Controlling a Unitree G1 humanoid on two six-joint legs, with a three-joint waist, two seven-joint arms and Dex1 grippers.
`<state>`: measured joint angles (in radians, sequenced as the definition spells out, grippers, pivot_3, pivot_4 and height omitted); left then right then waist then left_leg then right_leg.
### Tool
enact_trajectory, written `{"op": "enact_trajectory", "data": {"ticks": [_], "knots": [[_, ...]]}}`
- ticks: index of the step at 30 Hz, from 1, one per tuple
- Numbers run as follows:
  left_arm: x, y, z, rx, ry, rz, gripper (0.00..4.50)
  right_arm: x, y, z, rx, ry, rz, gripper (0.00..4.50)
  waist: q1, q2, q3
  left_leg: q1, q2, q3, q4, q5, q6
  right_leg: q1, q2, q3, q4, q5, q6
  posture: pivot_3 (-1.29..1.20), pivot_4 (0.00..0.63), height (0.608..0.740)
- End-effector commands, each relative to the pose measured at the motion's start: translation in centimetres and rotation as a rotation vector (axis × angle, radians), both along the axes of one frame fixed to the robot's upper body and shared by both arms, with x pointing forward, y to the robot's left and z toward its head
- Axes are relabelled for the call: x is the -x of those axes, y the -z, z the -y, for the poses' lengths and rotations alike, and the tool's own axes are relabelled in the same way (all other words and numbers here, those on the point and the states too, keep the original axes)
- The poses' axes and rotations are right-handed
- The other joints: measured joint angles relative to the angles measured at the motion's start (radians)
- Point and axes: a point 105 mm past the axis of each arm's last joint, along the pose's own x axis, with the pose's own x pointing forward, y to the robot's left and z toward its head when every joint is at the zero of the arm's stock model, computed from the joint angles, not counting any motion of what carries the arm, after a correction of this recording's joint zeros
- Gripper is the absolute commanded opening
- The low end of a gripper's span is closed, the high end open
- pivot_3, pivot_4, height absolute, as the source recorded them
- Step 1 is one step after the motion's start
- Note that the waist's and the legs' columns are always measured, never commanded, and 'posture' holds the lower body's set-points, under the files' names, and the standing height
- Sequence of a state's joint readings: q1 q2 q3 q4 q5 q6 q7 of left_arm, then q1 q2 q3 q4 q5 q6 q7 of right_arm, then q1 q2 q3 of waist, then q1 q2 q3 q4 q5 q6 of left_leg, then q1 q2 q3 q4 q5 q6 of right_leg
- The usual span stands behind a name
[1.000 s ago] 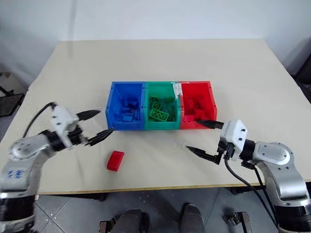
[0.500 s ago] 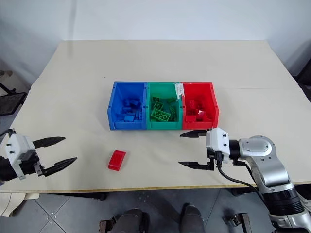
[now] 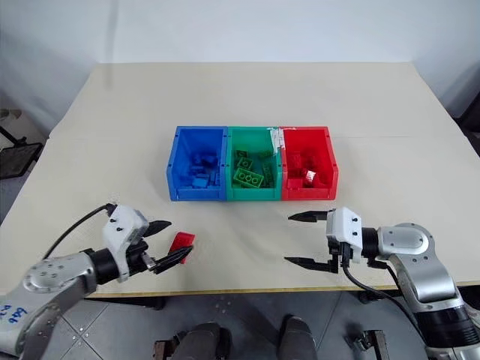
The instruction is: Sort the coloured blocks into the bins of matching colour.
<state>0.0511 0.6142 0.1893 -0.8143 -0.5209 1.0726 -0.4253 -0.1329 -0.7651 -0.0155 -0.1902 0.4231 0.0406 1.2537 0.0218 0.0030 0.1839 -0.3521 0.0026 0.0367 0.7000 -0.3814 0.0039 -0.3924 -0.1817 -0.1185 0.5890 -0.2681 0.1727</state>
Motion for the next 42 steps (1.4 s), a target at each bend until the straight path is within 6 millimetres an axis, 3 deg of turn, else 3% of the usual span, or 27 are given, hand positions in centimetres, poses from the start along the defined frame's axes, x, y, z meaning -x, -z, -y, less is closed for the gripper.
{"op": "enact_trajectory", "data": {"ticks": [1, 5, 8, 16, 21, 26, 30, 37, 40, 42], "knots": [[0.8, 1.1, 0.2, -0.093, 0.0, -0.056, 4.43, 0.6, -1.3, 0.1, -0.008, -0.006, 0.038, 4.5, 0.0, 0.0, 0.0, 0.0, 0.0, 0.0, 0.0, 0.0, 0.0, 0.0, 0.0, 0.0, 0.0, 0.0, 0.0, 0.0, 0.15, 0.74], [0.6, 2.1, 0.3, -0.11, -0.001, -0.11, 4.43, 0.9, -1.4, 0.4, -0.002, 0.006, 0.038, 4.5, 0.005, 0.0, 0.0, 0.0, 0.0, 0.0, 0.001, 0.0, 0.0, 0.001, 0.0, 0.001, -0.002, 0.0, 0.0, 0.0, 0.15, 0.74], [0.5, 2.6, 0.7, -0.135, 0.028, -0.118, 3.88, 1.3, -1.4, 0.4, 0.0, 0.001, 0.027, 4.5, 0.007, 0.001, 0.0, 0.0, -0.001, 0.0, 0.001, 0.0, 0.0, 0.001, 0.0, 0.001, -0.002, 0.0, 0.0, 0.0, 0.15, 0.74], [-1.0, 1.5, 1.4, -0.114, 0.072, -0.006, 1.46, 1.2, -1.6, 0.7, -0.012, 0.043, 0.067, 4.5, 0.007, 0.001, -0.001, 0.0, -0.001, 0.001, 0.001, 0.0, 0.0, 0.001, 0.0, 0.002, -0.003, 0.0, 0.0, 0.0, 0.15, 0.74], [-2.7, -2.6, 3.9, 0.071, 0.155, 0.213, 1.47, 1.0, -1.8, 2.5, -0.021, 0.168, 0.079, 4.5, 0.009, 0.001, -0.001, -0.001, -0.001, 0.0, 0.001, 0.0, 0.0, 0.001, 0.0, 0.001, -0.004, 0.0, 0.0, 0.0, 0.15, 0.74], [-3.7, -5.1, 6.6, 0.102, 0.321, 0.367, 1.47, 0.3, -2.9, 4.8, -0.127, 0.404, 0.126, 4.5, 0.006, 0.001, -0.001, -0.001, -0.001, 0.001, 0.001, 0.0, 0.0, 0.001, 0.0, 0.001, -0.003, 0.0, 0.0, 0.0, 0.15, 0.74], [-7.7, -7.3, 11.8, 0.122, 0.42, 0.488, 1.47, 0.8, -3.2, 7.8, -0.249, 0.701, 0.146, 4.5, 0.034, 0.001, -0.001, -0.001, -0.002, 0.001, 0.002, 0.0, 0.0, 0.001, 0.0, 0.001, -0.003, 0.0, 0.0, 0.0, 0.15, 0.74], [-12.2, -10.0, 20.3, 0.112, 0.565, 0.616, 1.47, 2.5, -2.9, 8.3, -0.262, 0.826, 0.155, 4.5, 0.037, 0.0, -0.001, -0.003, -0.004, 0.005, 0.002, 0.001, 0.003, 0.001, -0.001, 0.002, -0.007, 0.0, 0.001, 0.0, 0.15, 0.74], [-13.5, -10.8, 22.2, 0.08, 0.582, 0.669, 1.47, 3.0, -2.8, 8.0, -0.265, 0.833, 0.156, 4.5, 0.029, 0.0, -0.001, -0.002, -0.004, 0.005, 0.0, 0.001, 0.003, 0.0, 0.0, 0.002, -0.007, 0.0, 0.001, 0.0, 0.15, 0.74], [-14.7, -10.1, 23.5, 0.012, 0.592, 0.629, 1.47, 3.2, -2.8, 7.6, -0.271, 0.834, 0.159, 4.5, 0.031, 0.0, -0.001, -0.002, -0.004, 0.005, -0.001, 0.001, 0.003, 0.0, -0.001, 0.002, -0.007, 0.0, 0.001, 0.0, 0.15, 0.74]]}}
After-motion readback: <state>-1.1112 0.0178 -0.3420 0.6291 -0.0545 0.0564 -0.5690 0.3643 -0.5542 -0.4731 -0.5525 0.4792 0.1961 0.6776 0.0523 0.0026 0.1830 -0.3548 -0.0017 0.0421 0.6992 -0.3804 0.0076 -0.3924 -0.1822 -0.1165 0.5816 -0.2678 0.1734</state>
